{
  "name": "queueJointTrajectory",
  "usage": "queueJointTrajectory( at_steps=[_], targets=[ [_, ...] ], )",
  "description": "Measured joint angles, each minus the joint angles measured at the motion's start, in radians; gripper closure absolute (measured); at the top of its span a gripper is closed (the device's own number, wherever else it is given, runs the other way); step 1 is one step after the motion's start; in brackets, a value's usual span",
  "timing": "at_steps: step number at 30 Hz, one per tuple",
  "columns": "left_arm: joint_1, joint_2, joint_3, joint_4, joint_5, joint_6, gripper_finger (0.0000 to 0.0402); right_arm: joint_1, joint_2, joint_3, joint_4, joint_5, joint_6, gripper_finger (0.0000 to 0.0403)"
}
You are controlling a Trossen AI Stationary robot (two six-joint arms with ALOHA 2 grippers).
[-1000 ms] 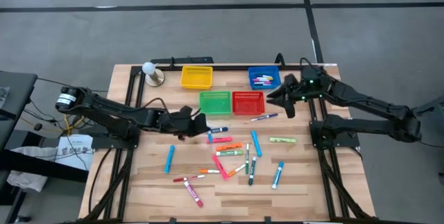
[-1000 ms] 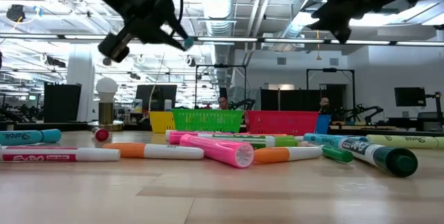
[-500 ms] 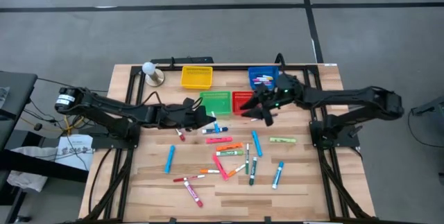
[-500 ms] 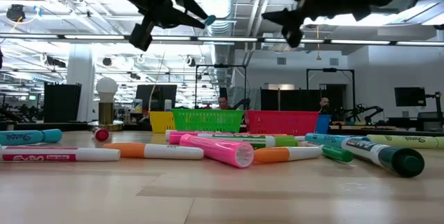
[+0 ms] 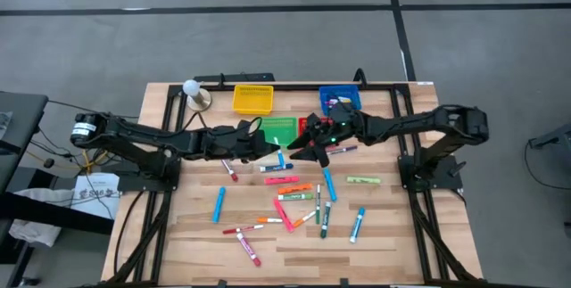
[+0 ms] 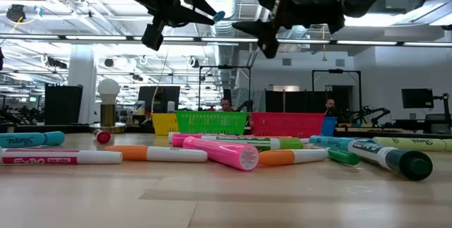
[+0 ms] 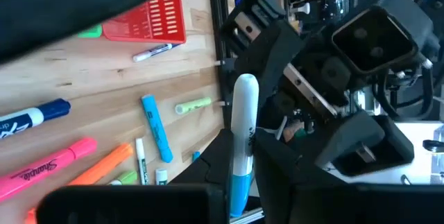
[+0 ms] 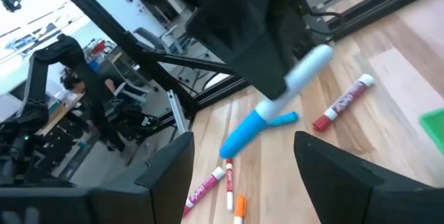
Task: Pick & Place Markers
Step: Put the blue highlighter into the blue bin
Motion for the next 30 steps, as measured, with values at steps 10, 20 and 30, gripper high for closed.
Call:
queueJointTrajectory(
  at_steps=[10,20,30],
  targets=[
    [0.004,0.0,0.0,0.005,0.0,0.022,0.0359,-0.007,0.087,0.074,-0.007,-0.031,0.025,0.0163],
    [0.005,0.0,0.0,0.009,-0.004,0.025,0.0359,0.004,0.142,0.119,-0.009,-0.048,0.026,0.0163],
    [0.007,0.0,0.0,0.009,-0.014,0.025,0.0358,0.01,0.14,0.121,-0.007,-0.003,0.025,0.0214]
  ],
)
